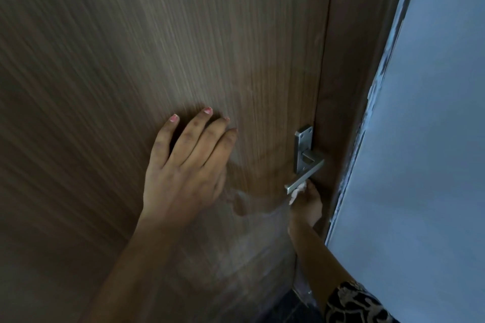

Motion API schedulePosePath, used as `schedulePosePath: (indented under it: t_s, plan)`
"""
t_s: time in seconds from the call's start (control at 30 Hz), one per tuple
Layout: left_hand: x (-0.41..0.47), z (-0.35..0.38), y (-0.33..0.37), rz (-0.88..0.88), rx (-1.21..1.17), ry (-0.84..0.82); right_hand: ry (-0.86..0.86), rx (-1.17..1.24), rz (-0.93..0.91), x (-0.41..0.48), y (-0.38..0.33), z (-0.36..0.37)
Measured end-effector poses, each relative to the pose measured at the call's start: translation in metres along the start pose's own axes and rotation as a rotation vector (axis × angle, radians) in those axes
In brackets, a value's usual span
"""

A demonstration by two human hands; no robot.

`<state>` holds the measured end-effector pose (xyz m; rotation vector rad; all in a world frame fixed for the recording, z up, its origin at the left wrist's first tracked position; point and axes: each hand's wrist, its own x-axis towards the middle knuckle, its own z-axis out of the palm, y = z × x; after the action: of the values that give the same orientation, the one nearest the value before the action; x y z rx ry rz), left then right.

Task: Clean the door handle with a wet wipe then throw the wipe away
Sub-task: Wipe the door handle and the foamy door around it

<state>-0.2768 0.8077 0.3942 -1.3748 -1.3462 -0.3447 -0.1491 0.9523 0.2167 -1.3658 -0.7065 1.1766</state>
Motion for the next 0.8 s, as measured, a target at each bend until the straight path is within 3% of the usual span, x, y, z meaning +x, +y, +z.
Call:
schedulePosePath:
  t_s: [0.2,0.3,0.47,0.6,0.8]
  plan:
    - [-0.002,0.001,0.001,0.003,0.005,-0.023,-0.209,-0.128,-0.065,-0.052,0.029,-0.007]
    - [-0.002,0.002,0.002,-0.003,-0.007,-0.039,-0.145,-0.042,-0.145,-0.082,0.043,-0.002]
    - [-0.001,0.0,0.0,-0.01,-0.013,-0.049,-0.167,-0.034,-0.108,-0.071,0.035,-0.001]
    - [0.0,-0.001,0.0,0.016,-0.023,-0.071,-0.033,-0.065,0.044,-0.022,0.023,0.0]
    - [-0.007,-0.003,-0.002,0.02,-0.063,-0.109,-0.09,-0.186,0.145,-0.024,0.049,-0.002]
